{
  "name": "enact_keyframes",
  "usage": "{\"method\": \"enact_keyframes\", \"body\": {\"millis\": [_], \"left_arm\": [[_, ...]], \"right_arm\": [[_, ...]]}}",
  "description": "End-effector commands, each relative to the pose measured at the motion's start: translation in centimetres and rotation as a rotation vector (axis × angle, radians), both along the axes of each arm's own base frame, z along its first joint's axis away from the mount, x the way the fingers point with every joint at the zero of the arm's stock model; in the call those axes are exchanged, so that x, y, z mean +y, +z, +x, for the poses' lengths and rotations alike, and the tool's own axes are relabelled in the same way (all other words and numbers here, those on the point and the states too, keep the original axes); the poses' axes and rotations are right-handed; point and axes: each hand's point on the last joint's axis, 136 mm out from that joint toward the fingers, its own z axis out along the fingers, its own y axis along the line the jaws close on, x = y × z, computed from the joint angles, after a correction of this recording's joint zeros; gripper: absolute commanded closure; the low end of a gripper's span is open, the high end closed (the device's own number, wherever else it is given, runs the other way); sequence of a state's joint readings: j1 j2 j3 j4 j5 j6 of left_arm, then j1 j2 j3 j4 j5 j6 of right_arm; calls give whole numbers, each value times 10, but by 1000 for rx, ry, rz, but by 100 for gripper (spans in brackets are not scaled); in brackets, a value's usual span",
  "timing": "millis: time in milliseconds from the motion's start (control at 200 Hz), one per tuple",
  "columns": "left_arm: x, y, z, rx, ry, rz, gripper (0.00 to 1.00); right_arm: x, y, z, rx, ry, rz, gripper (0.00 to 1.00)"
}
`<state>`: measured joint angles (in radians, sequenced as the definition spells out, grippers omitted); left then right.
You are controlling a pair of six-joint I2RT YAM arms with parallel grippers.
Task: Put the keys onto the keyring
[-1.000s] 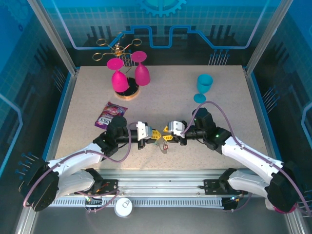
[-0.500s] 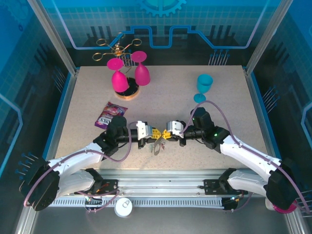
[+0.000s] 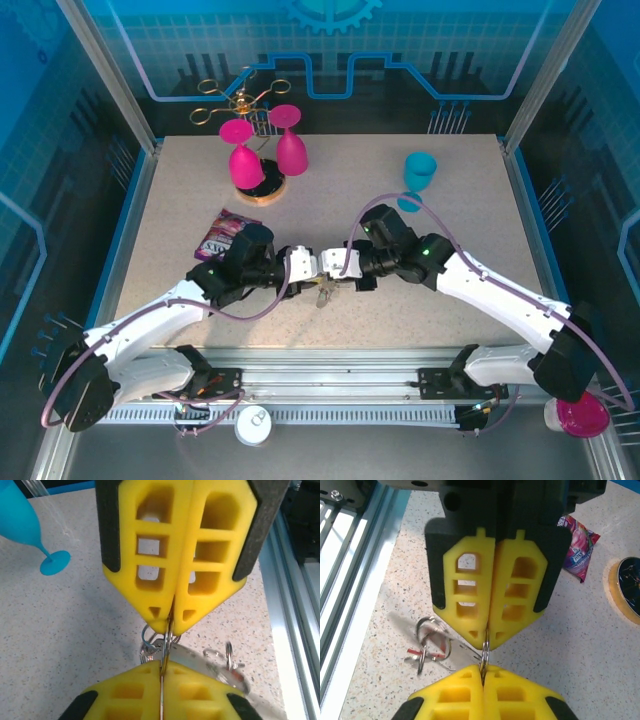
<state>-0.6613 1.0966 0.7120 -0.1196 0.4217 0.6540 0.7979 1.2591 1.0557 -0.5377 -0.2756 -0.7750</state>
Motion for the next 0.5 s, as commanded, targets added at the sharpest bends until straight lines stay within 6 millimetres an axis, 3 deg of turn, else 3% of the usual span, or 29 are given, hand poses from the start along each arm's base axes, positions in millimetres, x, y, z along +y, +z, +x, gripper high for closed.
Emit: {"method": "enact_keyframes", "body": {"millis": [0,40,90,160,335,400,495], "left_arm": [[-10,30,6,-65,-4,-66,100],[-11,33,2,-73,-21,-95,100],[-12,36,-1,-94,-37,-133,100],[-14,39,-8,-104,-65,-171,100],[-18,42,-12,-85,-85,-218,100],[-18,44,-10,-85,-77,-234,80],[-18,45,-8,-90,-62,-235,77]], "right_arm": [[15,13,-15,3,55,79,98],[16,21,-13,4,42,152,90],[13,27,-13,18,23,235,87],[8,35,-10,32,3,307,100],[6,26,-11,66,-7,320,100],[6,25,-10,70,-10,322,100],[6,22,-10,69,-9,308,100]]}}
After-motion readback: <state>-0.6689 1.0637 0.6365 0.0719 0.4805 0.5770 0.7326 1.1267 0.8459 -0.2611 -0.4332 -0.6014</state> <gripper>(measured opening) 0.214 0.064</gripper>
